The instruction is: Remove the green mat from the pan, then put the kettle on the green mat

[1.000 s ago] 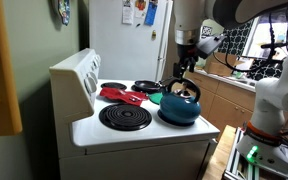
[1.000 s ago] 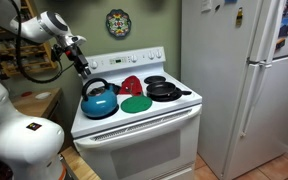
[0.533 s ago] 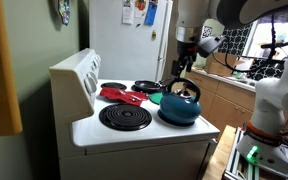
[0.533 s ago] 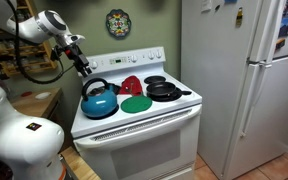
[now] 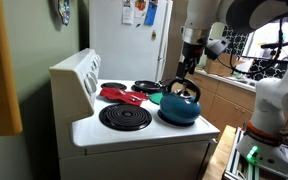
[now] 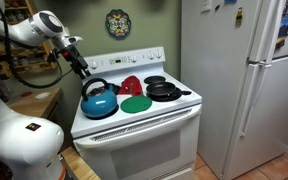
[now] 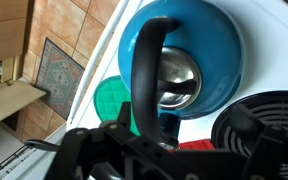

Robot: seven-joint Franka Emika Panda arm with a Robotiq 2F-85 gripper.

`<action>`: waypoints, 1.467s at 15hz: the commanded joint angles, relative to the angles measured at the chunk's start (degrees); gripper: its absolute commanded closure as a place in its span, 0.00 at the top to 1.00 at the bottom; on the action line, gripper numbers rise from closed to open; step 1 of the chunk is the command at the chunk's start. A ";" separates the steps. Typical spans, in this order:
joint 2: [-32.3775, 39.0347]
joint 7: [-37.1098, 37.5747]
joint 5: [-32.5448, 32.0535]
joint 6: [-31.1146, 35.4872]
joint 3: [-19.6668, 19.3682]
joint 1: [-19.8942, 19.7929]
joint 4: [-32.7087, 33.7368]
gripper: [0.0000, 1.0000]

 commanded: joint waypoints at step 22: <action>-5.44 -5.50 0.09 18.64 -1.28 -3.35 -11.80 1.00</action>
